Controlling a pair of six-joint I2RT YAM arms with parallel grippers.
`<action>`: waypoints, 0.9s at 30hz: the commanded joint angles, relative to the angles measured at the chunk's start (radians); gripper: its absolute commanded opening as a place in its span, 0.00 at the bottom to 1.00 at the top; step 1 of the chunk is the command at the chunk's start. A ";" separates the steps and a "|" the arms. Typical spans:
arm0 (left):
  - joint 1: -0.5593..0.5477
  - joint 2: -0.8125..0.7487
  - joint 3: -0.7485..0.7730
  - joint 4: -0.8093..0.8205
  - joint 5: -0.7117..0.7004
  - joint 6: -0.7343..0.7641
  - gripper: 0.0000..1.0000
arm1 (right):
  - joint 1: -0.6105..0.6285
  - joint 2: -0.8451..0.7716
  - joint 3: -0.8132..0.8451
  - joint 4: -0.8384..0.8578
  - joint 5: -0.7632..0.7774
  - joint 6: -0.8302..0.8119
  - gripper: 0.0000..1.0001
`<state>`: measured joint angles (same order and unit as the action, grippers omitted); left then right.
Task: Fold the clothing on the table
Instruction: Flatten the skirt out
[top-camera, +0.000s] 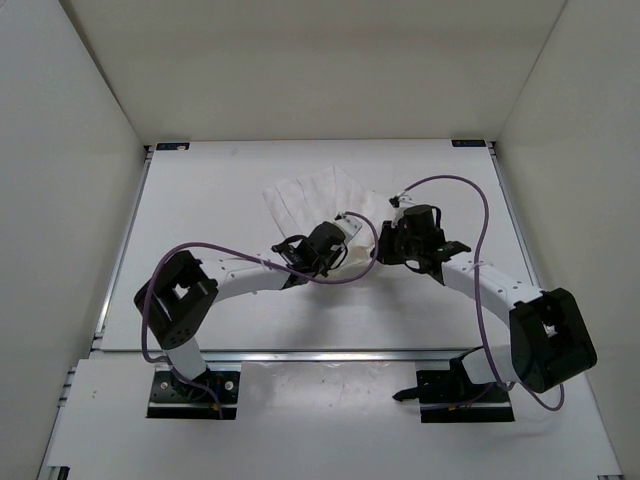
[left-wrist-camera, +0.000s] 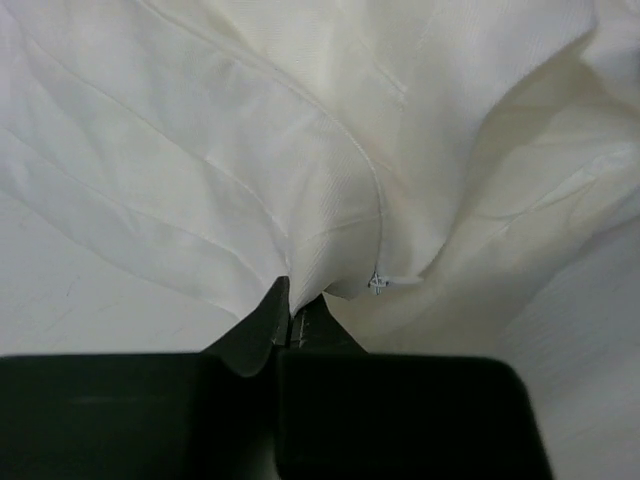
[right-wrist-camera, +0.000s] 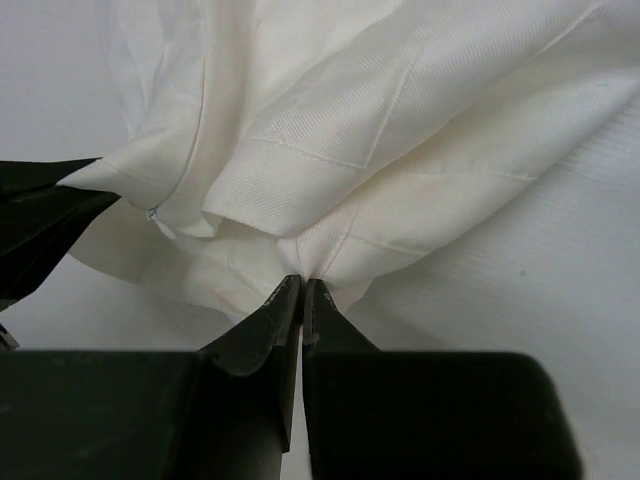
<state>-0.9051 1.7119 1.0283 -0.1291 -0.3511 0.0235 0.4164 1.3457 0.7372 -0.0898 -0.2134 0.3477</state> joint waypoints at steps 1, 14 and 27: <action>0.020 -0.015 0.052 0.020 -0.024 -0.069 0.00 | -0.033 -0.051 0.001 0.036 -0.015 -0.009 0.00; 0.288 -0.031 0.531 -0.180 0.058 -0.181 0.00 | -0.307 0.069 0.579 -0.206 -0.141 -0.217 0.00; 0.445 -0.242 0.473 -0.274 0.073 -0.194 0.00 | -0.303 0.003 0.696 -0.295 -0.024 -0.351 0.00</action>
<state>-0.5381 1.5433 1.7008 -0.2993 -0.2302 -0.1677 0.1703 1.3594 1.5803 -0.3225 -0.3454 0.0483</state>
